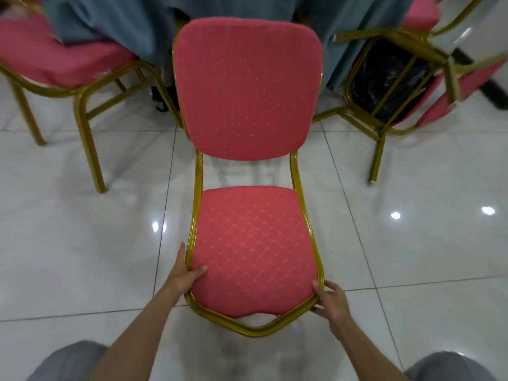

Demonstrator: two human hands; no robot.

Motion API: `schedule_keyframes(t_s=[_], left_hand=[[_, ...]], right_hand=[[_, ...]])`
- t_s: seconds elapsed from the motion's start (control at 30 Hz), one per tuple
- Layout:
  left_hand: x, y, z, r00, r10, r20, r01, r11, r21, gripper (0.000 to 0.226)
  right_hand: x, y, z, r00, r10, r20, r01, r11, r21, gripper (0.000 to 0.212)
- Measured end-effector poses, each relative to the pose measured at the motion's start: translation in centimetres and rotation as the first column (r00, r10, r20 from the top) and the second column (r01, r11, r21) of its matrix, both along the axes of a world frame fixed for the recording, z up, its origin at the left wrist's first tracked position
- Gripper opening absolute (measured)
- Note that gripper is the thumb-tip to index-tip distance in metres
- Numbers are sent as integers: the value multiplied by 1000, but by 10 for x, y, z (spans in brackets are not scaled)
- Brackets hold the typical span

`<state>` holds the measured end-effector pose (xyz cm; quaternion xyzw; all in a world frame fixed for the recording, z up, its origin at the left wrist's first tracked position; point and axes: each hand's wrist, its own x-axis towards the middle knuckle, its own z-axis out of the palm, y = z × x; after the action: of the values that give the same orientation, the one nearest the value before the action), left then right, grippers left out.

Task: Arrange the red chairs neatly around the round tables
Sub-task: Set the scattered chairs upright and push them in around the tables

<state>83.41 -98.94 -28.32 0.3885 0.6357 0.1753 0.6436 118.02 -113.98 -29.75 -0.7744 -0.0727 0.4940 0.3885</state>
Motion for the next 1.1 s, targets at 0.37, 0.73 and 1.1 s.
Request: schedule_keyframes(t_s=[0.37, 0.73, 1.1], left_hand=[[-21, -21, 183, 998, 46, -53, -50, 995, -87, 128], [-6, -11, 351, 992, 102, -70, -108, 991, -82, 78], [-1, 2, 469, 984, 159, -76, -169, 975, -143, 61]], right_hand=[[-1, -19, 221, 991, 91, -97, -94, 995, -30, 21], [-11, 6, 366, 992, -9, -128, 7, 1000, -19, 29], [-24, 26, 496, 988, -90, -127, 89, 996, -15, 30]])
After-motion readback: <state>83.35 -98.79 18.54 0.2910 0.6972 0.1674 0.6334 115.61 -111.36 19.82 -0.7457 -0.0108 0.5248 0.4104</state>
